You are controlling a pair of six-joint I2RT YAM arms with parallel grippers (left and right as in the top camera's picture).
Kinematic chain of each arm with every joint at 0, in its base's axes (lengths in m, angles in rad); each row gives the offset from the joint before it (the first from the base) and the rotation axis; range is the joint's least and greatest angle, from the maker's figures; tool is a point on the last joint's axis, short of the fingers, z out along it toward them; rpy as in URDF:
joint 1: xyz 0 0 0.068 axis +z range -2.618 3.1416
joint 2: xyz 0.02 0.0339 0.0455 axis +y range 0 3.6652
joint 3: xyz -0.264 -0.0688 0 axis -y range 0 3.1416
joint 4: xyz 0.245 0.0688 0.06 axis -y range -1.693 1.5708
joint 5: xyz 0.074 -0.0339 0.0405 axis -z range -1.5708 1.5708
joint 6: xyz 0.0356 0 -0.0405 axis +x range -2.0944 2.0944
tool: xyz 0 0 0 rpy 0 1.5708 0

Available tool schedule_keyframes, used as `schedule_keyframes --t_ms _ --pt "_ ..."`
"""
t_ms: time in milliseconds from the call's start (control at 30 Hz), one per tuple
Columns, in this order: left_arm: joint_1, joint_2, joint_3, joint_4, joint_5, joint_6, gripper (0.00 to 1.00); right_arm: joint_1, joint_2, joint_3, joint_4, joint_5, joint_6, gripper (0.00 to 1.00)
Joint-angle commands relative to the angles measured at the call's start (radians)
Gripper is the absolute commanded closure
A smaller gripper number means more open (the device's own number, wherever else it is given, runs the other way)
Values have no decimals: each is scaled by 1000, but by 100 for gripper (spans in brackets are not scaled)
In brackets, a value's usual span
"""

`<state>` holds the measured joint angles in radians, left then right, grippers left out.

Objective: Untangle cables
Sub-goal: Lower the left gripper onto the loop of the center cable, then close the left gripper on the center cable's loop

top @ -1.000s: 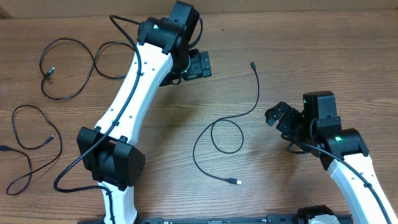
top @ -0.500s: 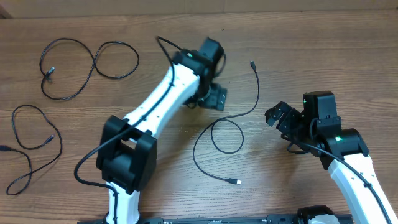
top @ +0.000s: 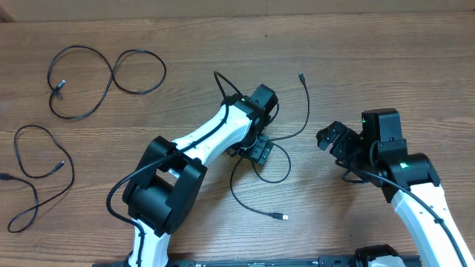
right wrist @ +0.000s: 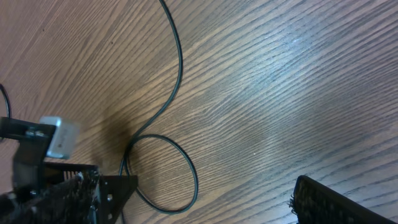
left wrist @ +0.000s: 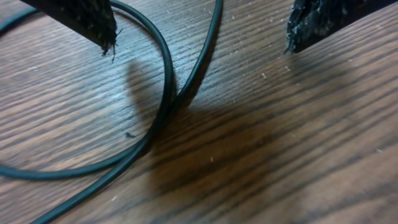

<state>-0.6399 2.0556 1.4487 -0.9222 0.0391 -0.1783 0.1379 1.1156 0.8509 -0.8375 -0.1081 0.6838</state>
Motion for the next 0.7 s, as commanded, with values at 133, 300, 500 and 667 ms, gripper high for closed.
schedule_keyframes --t_ms 133,300,500,667 --pt "5 0 -82 72 -13 21 13 3 -3 20 5 -6 -5 0" --pt "5 0 -121 103 -14 22 13 3 -3 20 5 -6 -5 0" --pt "4 0 -159 152 -13 21 13 3 -3 20 5 -6 -5 0" --pt "5 0 -192 194 -14 22 23 3 -3 20 5 -6 -5 0"
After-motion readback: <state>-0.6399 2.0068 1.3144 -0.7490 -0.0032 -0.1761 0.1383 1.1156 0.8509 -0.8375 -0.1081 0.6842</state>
